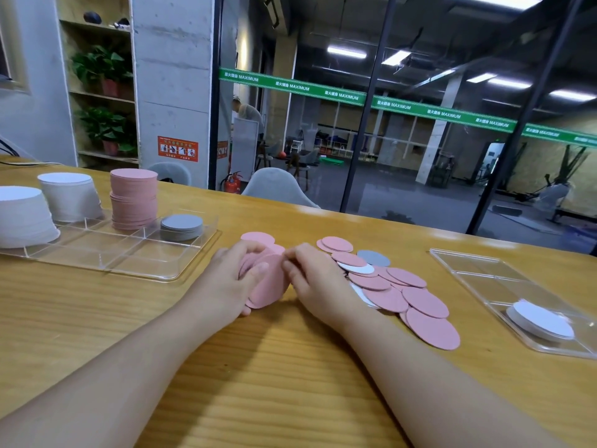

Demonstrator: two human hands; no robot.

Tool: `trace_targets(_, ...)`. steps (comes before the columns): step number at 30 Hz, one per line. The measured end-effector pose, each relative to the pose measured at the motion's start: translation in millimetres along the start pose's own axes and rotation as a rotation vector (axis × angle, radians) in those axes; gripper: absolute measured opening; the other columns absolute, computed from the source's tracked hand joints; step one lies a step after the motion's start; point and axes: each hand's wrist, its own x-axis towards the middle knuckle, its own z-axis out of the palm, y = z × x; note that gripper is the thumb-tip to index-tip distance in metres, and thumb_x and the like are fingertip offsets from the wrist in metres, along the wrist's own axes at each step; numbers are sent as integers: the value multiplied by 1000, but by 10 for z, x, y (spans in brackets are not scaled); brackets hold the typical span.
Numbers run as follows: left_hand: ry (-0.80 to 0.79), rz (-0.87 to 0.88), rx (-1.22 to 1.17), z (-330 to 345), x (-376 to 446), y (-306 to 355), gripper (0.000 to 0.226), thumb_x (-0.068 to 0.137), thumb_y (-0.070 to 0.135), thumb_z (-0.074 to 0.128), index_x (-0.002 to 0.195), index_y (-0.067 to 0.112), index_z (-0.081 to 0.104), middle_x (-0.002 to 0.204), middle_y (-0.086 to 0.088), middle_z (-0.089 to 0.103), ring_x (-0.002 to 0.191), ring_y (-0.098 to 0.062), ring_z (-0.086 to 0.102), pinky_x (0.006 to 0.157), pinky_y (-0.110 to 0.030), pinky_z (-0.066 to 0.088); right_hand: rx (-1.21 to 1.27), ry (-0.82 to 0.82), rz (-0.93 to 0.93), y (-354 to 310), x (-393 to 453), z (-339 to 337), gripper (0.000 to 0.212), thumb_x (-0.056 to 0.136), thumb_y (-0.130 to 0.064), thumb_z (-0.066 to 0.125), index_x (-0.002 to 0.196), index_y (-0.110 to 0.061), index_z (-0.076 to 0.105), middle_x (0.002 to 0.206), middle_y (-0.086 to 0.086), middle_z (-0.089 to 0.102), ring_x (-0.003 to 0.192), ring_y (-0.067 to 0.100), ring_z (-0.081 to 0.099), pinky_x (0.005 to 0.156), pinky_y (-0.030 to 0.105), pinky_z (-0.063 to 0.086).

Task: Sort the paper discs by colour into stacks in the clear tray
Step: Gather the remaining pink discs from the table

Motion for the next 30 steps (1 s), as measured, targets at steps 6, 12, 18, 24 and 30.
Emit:
trace_targets(6,-60,69,22,15,-54,39,37,97,18,45,100,54,48,113,13,40,69,-22,63,50,-21,51,-57,118,99,85,45,-31,19,96,-18,50,112,-12,58,105,-1,63,97,13,54,85,29,44)
trace_targets(12,-67,59,37,-1,-73,72,32,97,18,44,110,47,51,113,12,41,77,-24,63,56,-30,55,-366,35,418,484,-19,-150,28,92,-27,54,112,-9,61,115,5,59,114,23,44,88,36,42)
trace_targets(18,-67,68,21,-7,-95,88,33,96,17,45,110,46,51,112,13,41,78,-10,58,57,-26,54,-366,23,517,480,16,-160,32,90,-31,58,100,-2,64,103,12,63,98,25,55,79,36,48)
trace_targets(24,-64,80,27,-5,-89,69,35,96,16,45,108,49,49,115,13,40,84,-4,53,56,-20,51,-446,-115,640,454,108,-202,36,92,-37,54,96,-3,63,106,12,62,101,26,54,72,31,38)
trace_targets(30,-64,82,23,-1,-81,58,36,96,16,45,105,51,49,114,14,41,83,-4,53,55,-20,50,-440,-263,746,418,218,-285,28,95,-34,49,93,-9,61,100,11,62,98,27,57,62,28,37)
